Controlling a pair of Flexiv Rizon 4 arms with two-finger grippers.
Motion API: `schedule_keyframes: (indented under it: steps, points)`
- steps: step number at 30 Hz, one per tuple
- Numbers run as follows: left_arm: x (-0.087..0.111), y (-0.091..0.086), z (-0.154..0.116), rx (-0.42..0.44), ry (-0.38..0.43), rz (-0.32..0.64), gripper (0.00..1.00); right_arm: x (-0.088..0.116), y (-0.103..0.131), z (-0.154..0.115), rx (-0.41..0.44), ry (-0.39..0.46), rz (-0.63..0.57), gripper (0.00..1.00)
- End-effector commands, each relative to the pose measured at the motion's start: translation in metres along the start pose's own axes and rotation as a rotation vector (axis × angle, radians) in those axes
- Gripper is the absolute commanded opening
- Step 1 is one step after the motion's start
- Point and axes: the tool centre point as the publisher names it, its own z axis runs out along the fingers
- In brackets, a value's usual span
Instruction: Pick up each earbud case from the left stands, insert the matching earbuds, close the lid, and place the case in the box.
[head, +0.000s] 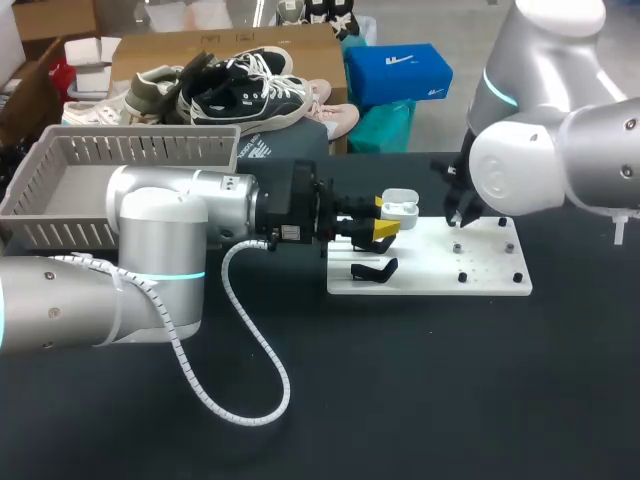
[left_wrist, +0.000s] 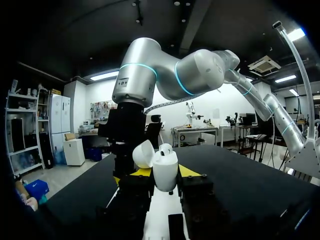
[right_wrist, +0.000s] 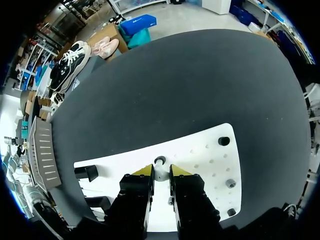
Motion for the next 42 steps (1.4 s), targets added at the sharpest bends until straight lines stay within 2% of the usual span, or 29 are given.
schedule_keyframes:
  steps: [1,12,18,26,32,37,42]
  points:
    - [0.001,0.000,0.000,0.000,-0.002,0.001,0.00,0.003,-0.002,-0.006,-0.005,-0.006,0.000,0.00]
    - [0.001,0.000,0.000,0.000,-0.002,0.001,0.00,0.007,-0.013,-0.033,-0.044,-0.031,0.015,0.00]
    - [0.001,0.000,0.000,0.000,-0.002,0.001,0.00,0.008,-0.019,-0.069,-0.078,-0.060,-0.001,0.00]
    - [0.001,0.000,0.000,0.000,-0.002,0.001,0.00,0.022,-0.010,-0.130,-0.059,-0.039,-0.166,0.00]
    - [0.001,0.000,0.000,0.000,-0.002,0.001,0.00,0.044,0.003,-0.167,-0.060,-0.036,-0.297,0.00]
    - [0.001,0.000,0.000,0.000,-0.002,0.001,0.00,0.066,0.018,-0.182,-0.046,-0.016,-0.411,0.00]
    - [0.001,0.000,0.000,0.000,-0.002,0.001,0.00,0.087,0.034,-0.180,-0.010,0.025,-0.507,0.00]
